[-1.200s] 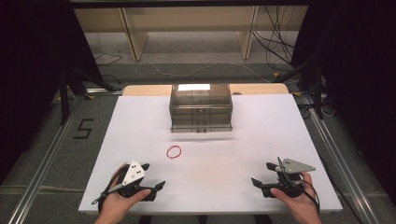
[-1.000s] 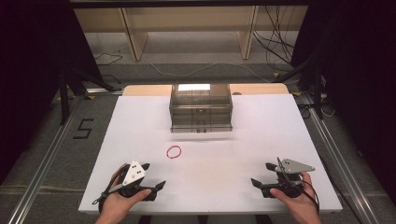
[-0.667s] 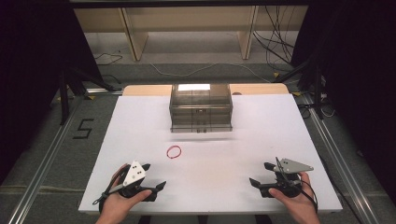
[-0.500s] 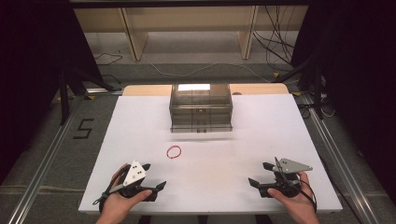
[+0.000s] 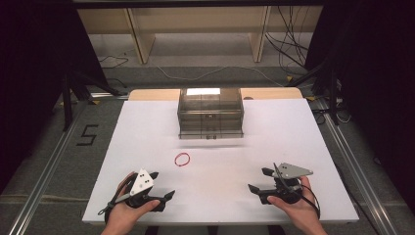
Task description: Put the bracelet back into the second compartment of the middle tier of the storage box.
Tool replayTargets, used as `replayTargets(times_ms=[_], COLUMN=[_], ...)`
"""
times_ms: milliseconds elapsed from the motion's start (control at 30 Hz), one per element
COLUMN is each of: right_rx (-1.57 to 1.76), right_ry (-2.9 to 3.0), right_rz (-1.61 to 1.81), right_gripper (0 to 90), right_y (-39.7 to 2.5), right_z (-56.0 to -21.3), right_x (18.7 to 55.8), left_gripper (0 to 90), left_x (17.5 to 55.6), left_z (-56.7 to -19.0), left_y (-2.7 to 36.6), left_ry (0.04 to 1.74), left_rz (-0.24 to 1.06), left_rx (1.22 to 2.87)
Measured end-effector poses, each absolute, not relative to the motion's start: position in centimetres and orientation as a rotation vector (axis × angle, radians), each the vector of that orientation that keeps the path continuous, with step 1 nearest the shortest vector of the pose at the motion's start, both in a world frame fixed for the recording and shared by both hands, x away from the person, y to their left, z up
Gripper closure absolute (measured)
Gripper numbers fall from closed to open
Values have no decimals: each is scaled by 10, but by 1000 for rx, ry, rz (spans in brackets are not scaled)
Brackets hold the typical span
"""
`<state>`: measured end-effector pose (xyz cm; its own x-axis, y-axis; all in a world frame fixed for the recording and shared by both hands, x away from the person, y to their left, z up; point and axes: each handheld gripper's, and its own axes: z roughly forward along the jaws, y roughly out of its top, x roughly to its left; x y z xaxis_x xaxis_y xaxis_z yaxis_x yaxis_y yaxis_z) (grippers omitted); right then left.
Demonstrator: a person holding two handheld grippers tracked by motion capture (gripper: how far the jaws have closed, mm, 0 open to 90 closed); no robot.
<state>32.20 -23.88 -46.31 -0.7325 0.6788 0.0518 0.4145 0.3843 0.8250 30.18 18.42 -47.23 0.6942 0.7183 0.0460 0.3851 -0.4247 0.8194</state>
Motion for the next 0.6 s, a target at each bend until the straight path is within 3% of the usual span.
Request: replayTargets(times_ms=[600], right_rx=[854], right_ry=[2421], right_rz=[1276], right_gripper=[287], right_y=[-181], right_z=[-458], right_x=[345], left_gripper=[167], left_x=[302], left_z=[-474], left_y=[181], left_ry=[837], left_rz=[493], left_rx=[2063])
